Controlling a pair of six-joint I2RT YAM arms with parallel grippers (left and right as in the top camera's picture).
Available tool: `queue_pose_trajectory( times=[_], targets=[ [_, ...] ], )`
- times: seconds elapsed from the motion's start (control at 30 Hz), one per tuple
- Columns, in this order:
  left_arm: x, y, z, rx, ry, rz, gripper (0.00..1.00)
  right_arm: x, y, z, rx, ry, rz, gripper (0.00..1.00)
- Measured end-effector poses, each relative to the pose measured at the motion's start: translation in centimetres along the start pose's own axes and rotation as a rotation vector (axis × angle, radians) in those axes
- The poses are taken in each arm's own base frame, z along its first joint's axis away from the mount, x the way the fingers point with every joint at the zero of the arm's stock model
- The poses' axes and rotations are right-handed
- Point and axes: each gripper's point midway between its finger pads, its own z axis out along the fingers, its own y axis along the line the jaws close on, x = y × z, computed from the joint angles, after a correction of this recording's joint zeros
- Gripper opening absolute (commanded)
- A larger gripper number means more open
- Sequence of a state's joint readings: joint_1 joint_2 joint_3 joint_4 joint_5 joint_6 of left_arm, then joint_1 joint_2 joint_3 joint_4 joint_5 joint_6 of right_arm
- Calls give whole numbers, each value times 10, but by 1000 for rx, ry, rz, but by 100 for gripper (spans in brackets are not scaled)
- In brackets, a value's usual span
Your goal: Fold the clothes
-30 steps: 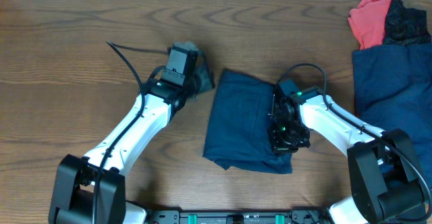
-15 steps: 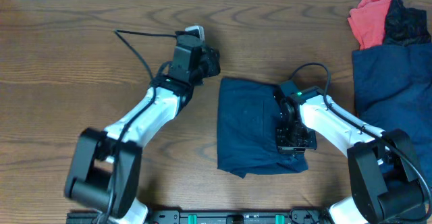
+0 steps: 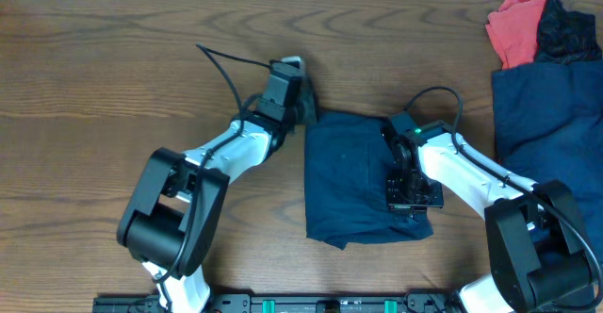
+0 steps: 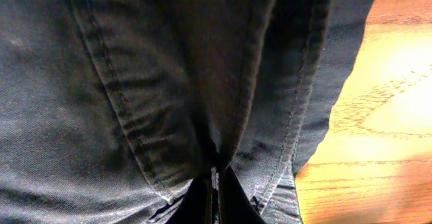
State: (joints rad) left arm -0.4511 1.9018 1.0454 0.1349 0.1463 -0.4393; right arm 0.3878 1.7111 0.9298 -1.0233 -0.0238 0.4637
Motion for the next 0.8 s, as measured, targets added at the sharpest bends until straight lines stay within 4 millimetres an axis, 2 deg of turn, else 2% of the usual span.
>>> queue_pose_trajectory(
  times=[0.13,0.27,0.37,0.5,0.63,0.67,0.7,0.8],
  targets=[
    [36,13,6,-59,128,17,41,-2,-1,0,8,-10,0,2],
    [48,20,1,-98,191,20,41,-11,-6,0,38,-52,-1,5],
    [56,26,-7,-136,244,21,33,-24,-9,-1,62,-109,-8,7],
    [85,42,-31,-234,396,-16,32,-61,-14,-7,71,-256,-12,13],
    [122,53,-63,-323,579,-105,19,-113,-12,-25,36,-464,-14,25],
    [130,54,-70,-330,621,-125,19,-123,-10,-30,30,-509,-21,25],
    [138,53,-75,-335,657,-146,14,-131,-9,-35,23,-543,-28,27],
    [150,52,-85,-336,722,-188,12,-143,-6,-51,29,-585,-62,37]
  ],
)
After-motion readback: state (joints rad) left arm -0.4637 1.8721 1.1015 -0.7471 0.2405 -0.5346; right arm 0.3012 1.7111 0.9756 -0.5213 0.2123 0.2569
